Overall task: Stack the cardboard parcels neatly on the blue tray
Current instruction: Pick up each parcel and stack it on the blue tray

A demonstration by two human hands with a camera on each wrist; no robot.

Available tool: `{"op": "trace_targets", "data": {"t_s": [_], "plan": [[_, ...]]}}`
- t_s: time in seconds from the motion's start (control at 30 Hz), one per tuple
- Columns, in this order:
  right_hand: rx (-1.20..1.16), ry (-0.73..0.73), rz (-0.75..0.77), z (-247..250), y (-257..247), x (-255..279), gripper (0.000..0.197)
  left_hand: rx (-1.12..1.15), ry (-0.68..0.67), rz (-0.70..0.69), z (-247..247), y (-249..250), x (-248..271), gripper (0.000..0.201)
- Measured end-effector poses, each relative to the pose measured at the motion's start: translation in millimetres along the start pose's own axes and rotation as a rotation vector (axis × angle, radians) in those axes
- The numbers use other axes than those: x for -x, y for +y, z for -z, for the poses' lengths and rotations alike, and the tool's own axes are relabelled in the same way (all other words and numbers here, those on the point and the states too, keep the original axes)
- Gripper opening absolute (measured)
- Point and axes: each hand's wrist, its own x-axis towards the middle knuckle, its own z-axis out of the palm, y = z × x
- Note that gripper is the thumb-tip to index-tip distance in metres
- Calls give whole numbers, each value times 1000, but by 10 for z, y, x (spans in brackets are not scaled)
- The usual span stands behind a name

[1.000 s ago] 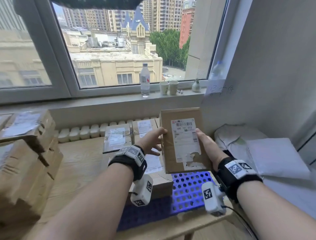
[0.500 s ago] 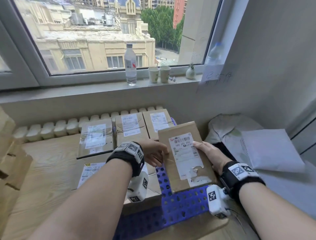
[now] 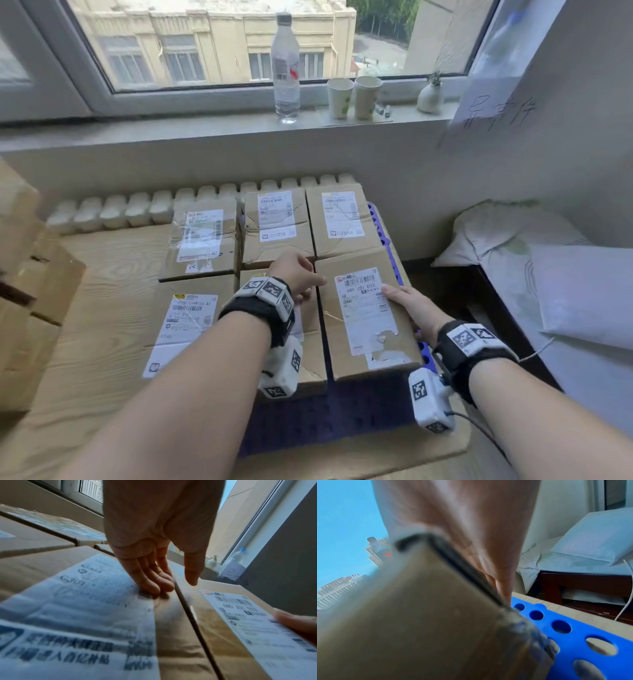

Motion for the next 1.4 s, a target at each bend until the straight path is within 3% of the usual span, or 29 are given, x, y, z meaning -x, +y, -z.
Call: {"op": "trace_targets", "data": {"t_s": [0.1,0.17,0.5,0.63,0.77,0.87,0.97,1.1,1.27,1.4], "plan": [[32,-49,-15,-20,-1,-83,57,-125,28,-49,-29,-25,-24,54],[63,-55,-40,-33,20,-125,46,-204,32,-71,-45,-31,-37,64],[191,-58,-88,-80,-42,-139,38,-269,99,-71,-40,-24,-71,64],[246,-38,-67,-118,-67,-145,50,-274,112,-73,-47,-47,-80,65],[309,-19,-72,-130,-51,-225,87,-263,101,-64,-61,-50,-72,67],[375,32,-55,-154,-112,-178,88,-261,85,-76,-72,-37,-46,65],[435,176,39,-179,-241,-76,60,-271,84,-90,-61,2,2,55],[579,349,256,-289,-470,59,45,-289,149,-111,-12,11,105,47],[922,356,547,-621,-563,168,42,-303,209,-81,84,-164,331,36],[1038,265,647,-974,-546,249,43,-327,298,-50,251,-338,563,32]]}}
